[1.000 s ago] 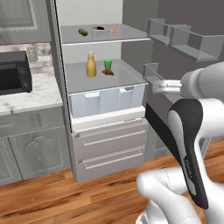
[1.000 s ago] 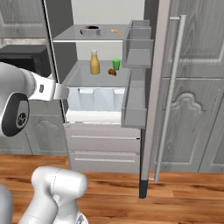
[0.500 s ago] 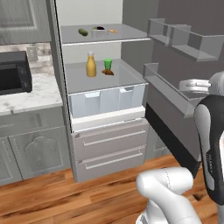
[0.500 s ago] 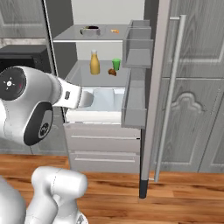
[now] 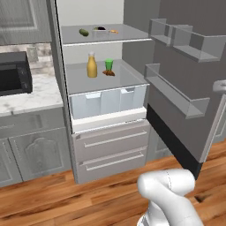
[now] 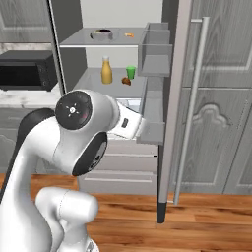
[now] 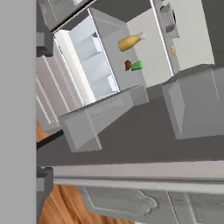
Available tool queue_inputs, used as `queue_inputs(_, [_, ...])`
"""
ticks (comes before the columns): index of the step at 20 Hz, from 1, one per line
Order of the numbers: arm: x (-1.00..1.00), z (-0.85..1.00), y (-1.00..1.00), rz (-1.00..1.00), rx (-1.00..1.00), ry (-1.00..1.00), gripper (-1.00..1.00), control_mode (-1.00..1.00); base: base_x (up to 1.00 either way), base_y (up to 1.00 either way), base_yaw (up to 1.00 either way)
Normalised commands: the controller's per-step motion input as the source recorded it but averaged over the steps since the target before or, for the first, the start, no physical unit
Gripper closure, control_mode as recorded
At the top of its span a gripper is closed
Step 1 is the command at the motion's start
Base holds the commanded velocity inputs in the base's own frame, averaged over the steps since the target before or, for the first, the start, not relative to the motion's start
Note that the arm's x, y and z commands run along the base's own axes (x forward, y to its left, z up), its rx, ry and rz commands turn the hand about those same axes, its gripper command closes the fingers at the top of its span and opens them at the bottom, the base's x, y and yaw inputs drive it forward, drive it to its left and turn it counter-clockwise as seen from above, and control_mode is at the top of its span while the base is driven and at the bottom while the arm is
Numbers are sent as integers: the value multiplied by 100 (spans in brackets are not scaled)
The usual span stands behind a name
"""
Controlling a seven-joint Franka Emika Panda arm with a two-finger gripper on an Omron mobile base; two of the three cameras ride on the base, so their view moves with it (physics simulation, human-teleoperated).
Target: Place the tupperware on the top shelf of the fridge. Make space for the tupperware among the existing items by rearranging them on the shelves if needed. Close the fridge door when finished.
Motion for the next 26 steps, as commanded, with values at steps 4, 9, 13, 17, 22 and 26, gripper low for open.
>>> queue_inputs(4, [14,-27,-100,-6,15,0,-100,-100,0,0,0])
queue_inputs(9, [34,-9,-100,-1,22,-1,-100,-100,0,0,0])
queue_inputs(13, [25,-13,-100,0,20,0,-100,-100,0,0,0])
queue_inputs(17, [29,-16,-100,0,25,0,-100,-100,0,0,0])
queue_inputs(22, [66,-5,-95,0,32,0,-100,-100,0,0,0])
queue_inputs(26, [90,-1,-73,0,38,0,-100,-100,0,0,0])
